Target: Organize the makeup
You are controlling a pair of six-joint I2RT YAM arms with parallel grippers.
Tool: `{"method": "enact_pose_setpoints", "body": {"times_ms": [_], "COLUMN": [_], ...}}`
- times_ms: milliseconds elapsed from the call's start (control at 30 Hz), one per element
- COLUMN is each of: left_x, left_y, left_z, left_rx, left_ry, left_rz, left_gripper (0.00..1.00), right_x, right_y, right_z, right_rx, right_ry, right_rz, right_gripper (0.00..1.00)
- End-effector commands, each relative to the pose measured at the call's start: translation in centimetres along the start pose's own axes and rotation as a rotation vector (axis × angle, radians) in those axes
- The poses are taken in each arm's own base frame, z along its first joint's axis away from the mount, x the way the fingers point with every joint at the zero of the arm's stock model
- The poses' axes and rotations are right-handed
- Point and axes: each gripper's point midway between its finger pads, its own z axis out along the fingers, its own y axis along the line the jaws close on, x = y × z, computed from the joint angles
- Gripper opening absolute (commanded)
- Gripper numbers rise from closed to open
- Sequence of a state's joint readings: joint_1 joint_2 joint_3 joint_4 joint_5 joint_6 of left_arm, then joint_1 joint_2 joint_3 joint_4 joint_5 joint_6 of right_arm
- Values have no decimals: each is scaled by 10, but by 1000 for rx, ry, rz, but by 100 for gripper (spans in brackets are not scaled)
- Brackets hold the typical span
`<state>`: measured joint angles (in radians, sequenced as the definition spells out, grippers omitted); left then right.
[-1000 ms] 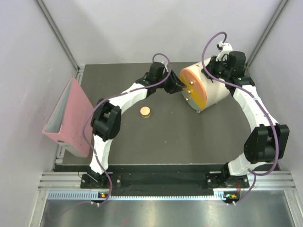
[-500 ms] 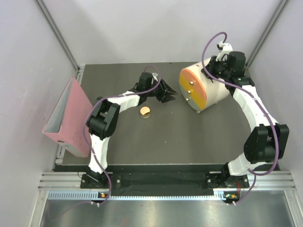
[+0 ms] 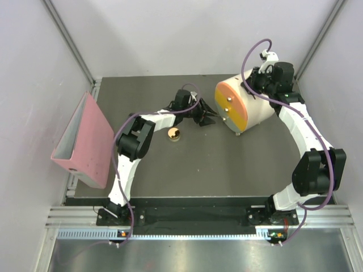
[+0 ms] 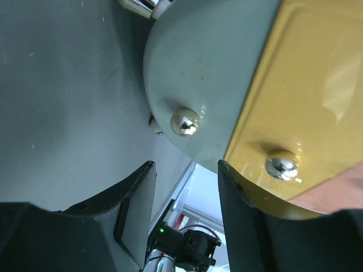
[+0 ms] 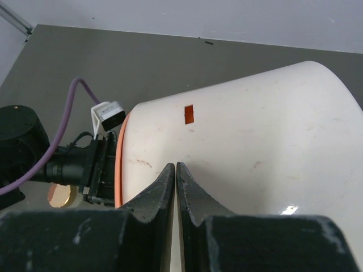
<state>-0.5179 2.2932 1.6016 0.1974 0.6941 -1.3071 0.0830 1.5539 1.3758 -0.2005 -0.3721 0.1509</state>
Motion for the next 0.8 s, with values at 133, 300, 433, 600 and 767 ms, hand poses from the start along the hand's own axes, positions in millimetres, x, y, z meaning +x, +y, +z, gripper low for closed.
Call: {"method": "enact_pose_setpoints", "body": {"times_ms": [133, 300, 433, 600, 767], "left_x": [10, 10, 13, 7, 6], "left_y": [-8, -8, -9, -9, -3], "left_z": [18, 31, 40, 43, 49], "left_rx": [43, 43, 43, 48, 52], "left_ry": [45, 58, 63, 32, 25], "left_rz": [45, 50, 48, 51, 38], "left_gripper": [53, 52, 51, 47, 35], "right_x": [160, 161, 161, 164, 164], "right_y": [-24, -24, -23, -23, -24], "right_z": [-18, -20, -21, -23, -25], "right_rx": [106, 102, 100, 99, 101], "right_ry": [540, 549, 554, 564, 567], "right_rz": [161, 152, 146, 145, 139], "right_gripper": [6, 6, 6, 6, 6]}}
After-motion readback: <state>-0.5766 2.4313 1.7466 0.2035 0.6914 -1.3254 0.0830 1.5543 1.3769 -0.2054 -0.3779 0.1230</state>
